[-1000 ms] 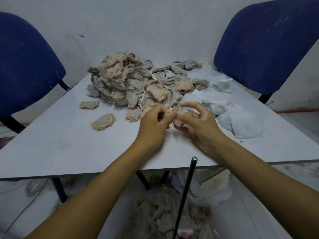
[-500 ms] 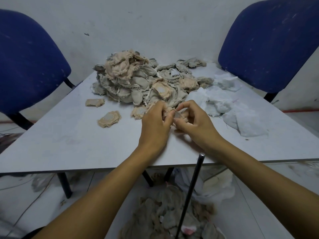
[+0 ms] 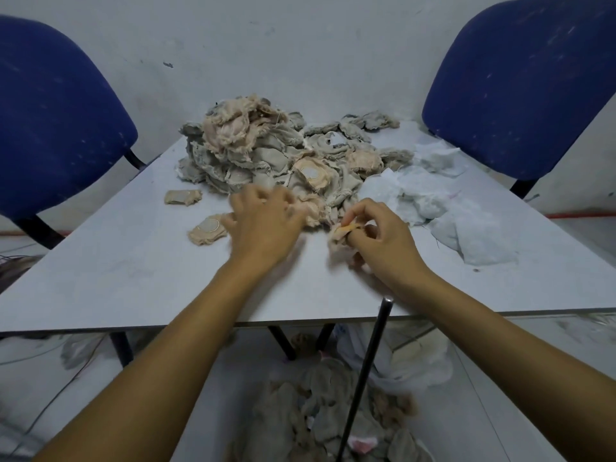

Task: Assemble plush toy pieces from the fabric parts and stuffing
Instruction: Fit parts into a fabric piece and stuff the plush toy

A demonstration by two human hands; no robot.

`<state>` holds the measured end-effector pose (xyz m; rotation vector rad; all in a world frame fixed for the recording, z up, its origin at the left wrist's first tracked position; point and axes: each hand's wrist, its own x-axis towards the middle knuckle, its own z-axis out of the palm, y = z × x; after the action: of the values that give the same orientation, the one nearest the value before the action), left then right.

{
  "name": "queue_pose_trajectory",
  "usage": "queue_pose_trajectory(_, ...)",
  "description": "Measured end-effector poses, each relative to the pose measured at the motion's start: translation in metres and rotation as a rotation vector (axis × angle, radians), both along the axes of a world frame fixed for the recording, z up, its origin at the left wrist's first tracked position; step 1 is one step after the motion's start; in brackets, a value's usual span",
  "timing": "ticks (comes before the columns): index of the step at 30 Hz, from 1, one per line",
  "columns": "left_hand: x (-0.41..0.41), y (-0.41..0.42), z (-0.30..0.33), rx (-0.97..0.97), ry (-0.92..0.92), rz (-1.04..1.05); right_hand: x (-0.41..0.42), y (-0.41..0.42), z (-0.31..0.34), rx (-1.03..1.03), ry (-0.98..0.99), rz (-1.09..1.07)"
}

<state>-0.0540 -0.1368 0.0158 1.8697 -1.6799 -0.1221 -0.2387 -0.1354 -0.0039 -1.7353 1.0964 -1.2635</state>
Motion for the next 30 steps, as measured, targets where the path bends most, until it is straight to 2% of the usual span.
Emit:
queue_pose_trajectory(1, 0.009, -0.001, 0.001, 0.062, -0.094, 0.133, 0.001, 0.0, -0.001, -0.006, 0.013, 0.02)
queue_pose_trajectory(3, 0.025, -0.002, 0.001, 0.269, -0.155, 0.295, 0.0, -0.001, -0.003, -0.018, 0.066, 0.035)
queue_pose_trajectory(5, 0.032, -0.001, 0.0, 0.423, -0.117, 0.341, -0.001, -0.003, -0.005, -0.021, 0.099, 0.031)
queue_pose_trajectory(6, 0.034, -0.001, -0.001, 0.438, -0.101, 0.324, -0.003, -0.004, -0.007, -0.02, 0.116, 0.026)
queue_pose_trajectory(8, 0.032, -0.002, -0.001, 0.328, -0.032, 0.218, -0.001, -0.005, -0.005, -0.008, 0.181, 0.032)
queue_pose_trajectory(9, 0.03, -0.001, 0.002, 0.244, 0.058, 0.139, -0.001, -0.006, -0.005, 0.014, 0.172, 0.057)
queue_pose_trajectory(12, 0.025, 0.003, 0.009, 0.103, 0.389, -0.016, -0.003, -0.005, -0.001, 0.231, -0.158, 0.258)
queue_pose_trajectory(13, 0.024, 0.003, 0.01, 0.101, 0.411, -0.022, -0.006, -0.006, -0.001, 0.252, -0.243, 0.289)
queue_pose_trajectory(15, 0.024, 0.001, 0.007, 0.187, 0.27, -0.006, -0.009, -0.007, -0.001, 0.235, -0.293, 0.246)
queue_pose_trajectory(17, 0.026, -0.002, 0.002, 0.252, 0.11, 0.04, -0.007, -0.009, -0.003, 0.214, -0.267, 0.203)
queue_pose_trajectory(18, 0.028, -0.003, 0.001, 0.24, 0.126, 0.031, -0.006, -0.009, -0.005, 0.197, -0.225, 0.198)
queue_pose_trajectory(22, 0.024, -0.001, 0.001, 0.109, 0.342, -0.217, -0.002, -0.006, -0.005, 0.047, 0.055, 0.162)
queue_pose_trajectory(24, 0.017, 0.001, 0.003, 0.13, 0.39, -0.362, -0.001, -0.005, -0.004, -0.035, 0.154, 0.164)
queue_pose_trajectory(26, 0.009, 0.002, 0.002, 0.159, 0.423, -0.48, 0.0, -0.003, -0.002, -0.073, 0.187, 0.206)
queue_pose_trajectory(30, 0.004, 0.002, 0.001, 0.152, 0.549, -0.538, -0.003, -0.005, -0.002, -0.071, 0.166, 0.21)
